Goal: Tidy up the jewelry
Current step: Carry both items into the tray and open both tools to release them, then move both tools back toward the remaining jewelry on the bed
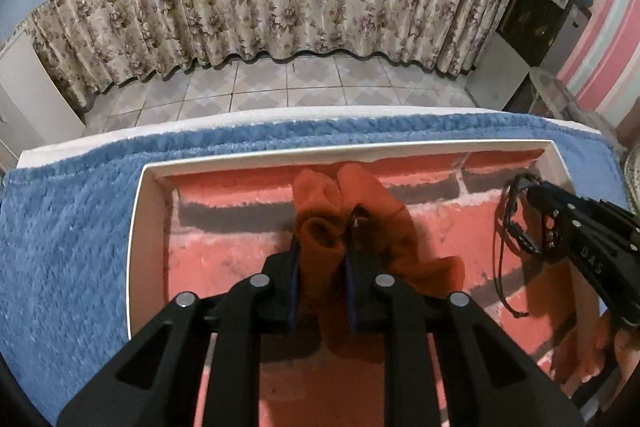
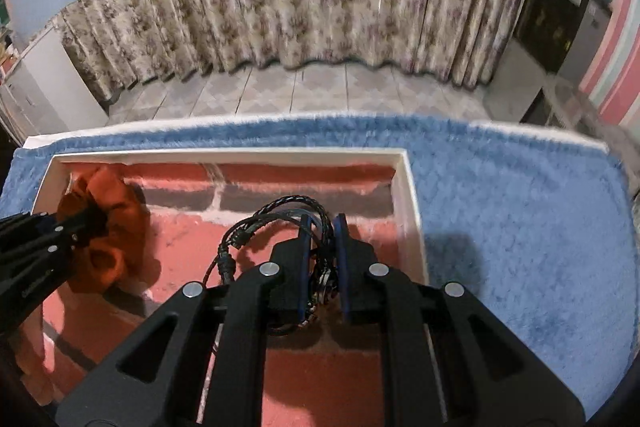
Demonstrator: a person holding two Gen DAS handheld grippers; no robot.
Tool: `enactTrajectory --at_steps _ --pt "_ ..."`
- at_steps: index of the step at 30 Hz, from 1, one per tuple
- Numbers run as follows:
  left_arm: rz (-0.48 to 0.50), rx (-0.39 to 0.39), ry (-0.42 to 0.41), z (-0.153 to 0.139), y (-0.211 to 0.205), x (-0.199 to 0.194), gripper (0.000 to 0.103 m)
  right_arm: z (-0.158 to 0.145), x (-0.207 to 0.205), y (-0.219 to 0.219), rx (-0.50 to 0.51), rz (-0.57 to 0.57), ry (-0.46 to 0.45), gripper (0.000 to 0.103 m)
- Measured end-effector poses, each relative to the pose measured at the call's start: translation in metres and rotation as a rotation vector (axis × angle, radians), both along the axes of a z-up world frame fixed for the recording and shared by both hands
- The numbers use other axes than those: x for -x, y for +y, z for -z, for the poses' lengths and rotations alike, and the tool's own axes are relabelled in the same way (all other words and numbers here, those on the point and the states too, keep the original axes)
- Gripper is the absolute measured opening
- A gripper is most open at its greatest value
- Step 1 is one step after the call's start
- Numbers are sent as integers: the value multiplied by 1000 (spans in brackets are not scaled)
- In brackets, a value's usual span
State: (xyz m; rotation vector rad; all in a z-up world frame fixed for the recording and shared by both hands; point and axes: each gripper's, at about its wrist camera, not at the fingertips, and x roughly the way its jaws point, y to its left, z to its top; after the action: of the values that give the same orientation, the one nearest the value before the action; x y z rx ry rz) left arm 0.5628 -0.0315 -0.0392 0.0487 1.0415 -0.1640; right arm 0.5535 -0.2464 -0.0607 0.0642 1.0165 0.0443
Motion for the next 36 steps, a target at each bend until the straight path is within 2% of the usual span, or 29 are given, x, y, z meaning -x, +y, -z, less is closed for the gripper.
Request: enactTrajectory --at_steps 5,8,10,12,13,15,17,19,20,21,24,30,36 --pt "-3 -20 5 6 -1 1 24 2 -9 2 45 10 20 13" --pt "-11 -50 -6 8 -3 5 34 1 -9 4 29 -15 19 16" --pt "-18 -77 -20 8 -2 7 50 1 -6 4 18 -25 24 24" --pt "-7 -95 -47 5 -1 12 52 -6 -2 1 23 -18 2 37" --pt "-3 -94 -54 3 -1 15 52 -9 1 -1 14 -20 -9 42" --pt "7 -79 -75 -5 -1 25 52 -19 8 -3 -15 -29 -33 57" --pt "18 -80 -113 -18 -1 37 58 -34 20 -5 -19 -48 -58 59" --pt "28 -74 -161 -34 1 53 76 -52 38 -9 -9 -62 -102 70" --pt "33 -74 -186 -43 2 61 79 -60 46 -11 -7 -64 -126 82" --pt "37 -80 -219 -53 4 74 83 -71 60 -15 -4 -61 -162 90" --pt "24 -99 -270 -75 10 103 92 -90 86 -25 -23 -56 -212 99" --pt "7 -12 -316 -103 28 171 99 -102 154 -47 -78 -35 -236 99" --pt "-10 22 -298 -99 41 229 99 -109 220 -49 -66 -42 -306 99"
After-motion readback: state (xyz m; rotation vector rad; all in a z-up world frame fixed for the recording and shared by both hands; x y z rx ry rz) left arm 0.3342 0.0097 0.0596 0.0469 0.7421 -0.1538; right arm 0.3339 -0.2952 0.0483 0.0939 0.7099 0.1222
